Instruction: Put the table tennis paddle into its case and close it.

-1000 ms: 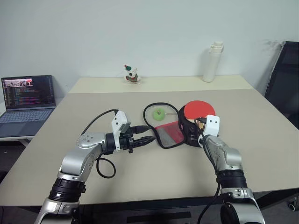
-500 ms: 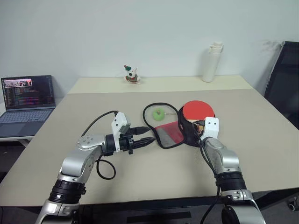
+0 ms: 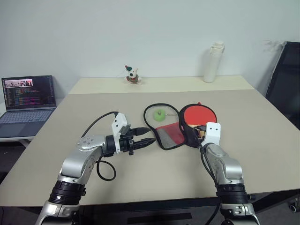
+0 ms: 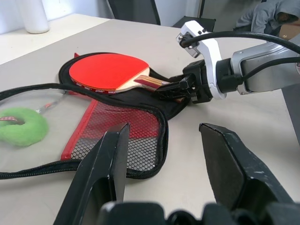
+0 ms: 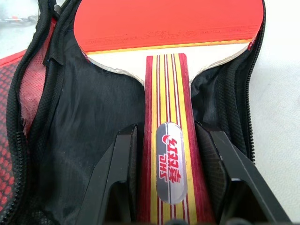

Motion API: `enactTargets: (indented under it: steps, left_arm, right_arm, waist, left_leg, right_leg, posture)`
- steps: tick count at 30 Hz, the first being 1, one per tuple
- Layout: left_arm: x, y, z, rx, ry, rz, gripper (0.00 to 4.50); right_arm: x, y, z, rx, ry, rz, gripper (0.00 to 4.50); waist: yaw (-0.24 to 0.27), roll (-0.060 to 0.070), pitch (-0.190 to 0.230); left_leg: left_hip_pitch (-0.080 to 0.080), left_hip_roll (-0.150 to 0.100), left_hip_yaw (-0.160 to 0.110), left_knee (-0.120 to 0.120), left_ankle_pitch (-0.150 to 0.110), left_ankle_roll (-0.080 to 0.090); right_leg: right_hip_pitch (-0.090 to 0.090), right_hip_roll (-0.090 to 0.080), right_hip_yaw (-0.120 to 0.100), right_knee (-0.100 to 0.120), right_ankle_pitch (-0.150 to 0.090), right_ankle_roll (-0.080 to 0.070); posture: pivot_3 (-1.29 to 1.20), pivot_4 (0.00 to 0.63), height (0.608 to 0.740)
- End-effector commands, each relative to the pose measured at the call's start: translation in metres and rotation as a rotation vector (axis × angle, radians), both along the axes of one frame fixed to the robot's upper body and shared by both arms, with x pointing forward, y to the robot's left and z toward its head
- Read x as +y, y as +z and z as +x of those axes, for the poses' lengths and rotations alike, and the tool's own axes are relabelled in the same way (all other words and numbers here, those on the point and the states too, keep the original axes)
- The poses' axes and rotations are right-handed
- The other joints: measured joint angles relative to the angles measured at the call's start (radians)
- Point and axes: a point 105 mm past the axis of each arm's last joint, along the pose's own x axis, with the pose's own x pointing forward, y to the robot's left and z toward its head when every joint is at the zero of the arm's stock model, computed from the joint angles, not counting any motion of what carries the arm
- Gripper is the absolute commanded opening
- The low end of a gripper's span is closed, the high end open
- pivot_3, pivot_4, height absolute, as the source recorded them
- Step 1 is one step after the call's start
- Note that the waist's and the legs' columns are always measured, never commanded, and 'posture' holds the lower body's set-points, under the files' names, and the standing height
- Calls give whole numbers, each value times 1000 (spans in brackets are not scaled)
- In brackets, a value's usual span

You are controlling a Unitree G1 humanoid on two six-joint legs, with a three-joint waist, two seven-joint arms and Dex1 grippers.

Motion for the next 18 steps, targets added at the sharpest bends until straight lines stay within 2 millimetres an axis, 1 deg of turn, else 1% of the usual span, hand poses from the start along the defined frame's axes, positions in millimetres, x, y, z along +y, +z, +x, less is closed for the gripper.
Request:
enactTargets:
  steps: [1,4,7,9,10,14,15,16,18]
  left_arm:
    - [-1,10,-2,-50,-14,3,2584]
    - [-1,10,-2,-51,-13,5,2584]
    - [0,10,-2,-51,-11,5,2584]
    - [0,9,-2,-51,-9,5,2584]
    - [0,9,-2,-52,-8,5,2584]
    - [1,9,-2,-52,-6,5,2584]
    - [1,9,-2,-51,-6,4,2584]
    - [1,9,-2,-51,-5,4,2584]
    - [1,9,-2,-51,-3,4,2584]
  right_arm:
    - [3,15,1,-52,10,7,1455]
    - [6,12,1,-40,25,18,1455]
    - [14,11,1,-37,45,68,1455]
    - [16,12,1,-42,53,87,2169]
    - [18,14,1,-49,62,89,2372]
    - [24,20,2,-66,84,80,3760]
    - [26,22,2,-71,97,76,4188]
    - [28,23,2,-75,110,72,4471]
    - [29,26,1,-83,123,69,4490]
  waist:
    - [0,0,0]
    - [0,0,0]
    - [0,0,0]
    - [-1,0,0]
    - [-1,0,0]
    - [-1,0,0]
    - [-1,0,0]
    - [-1,0,0]
    - [-1,0,0]
  left_leg:
    - [0,0,0,0,0,0]
    - [0,0,0,0,0,0]
    - [0,0,0,0,0,0]
    - [0,0,0,0,0,0]
    - [0,0,0,0,0,0]
    - [0,0,0,0,0,0]
    - [0,0,0,0,0,0]
    - [0,0,0,0,0,0]
    - [0,0,0,0,0,0]
  right_leg:
    - [0,0,0,0,0,0]
    - [0,0,0,0,0,0]
    - [0,0,0,0,0,0]
    - [0,0,0,0,0,0]
    - [0,0,0,0,0,0]
    - [0,0,0,0,0,0]
    - [0,0,0,0,0,0]
    - [0,0,0,0,0,0]
    - [0,0,0,0,0,0]
  posture:
    - [0,150,740]
    - [0,150,740]
    - [0,150,740]
    - [0,150,740]
    - [0,150,740]
    - [0,150,740]
    - [0,150,740]
    - [0,150,740]
    - [0,150,740]
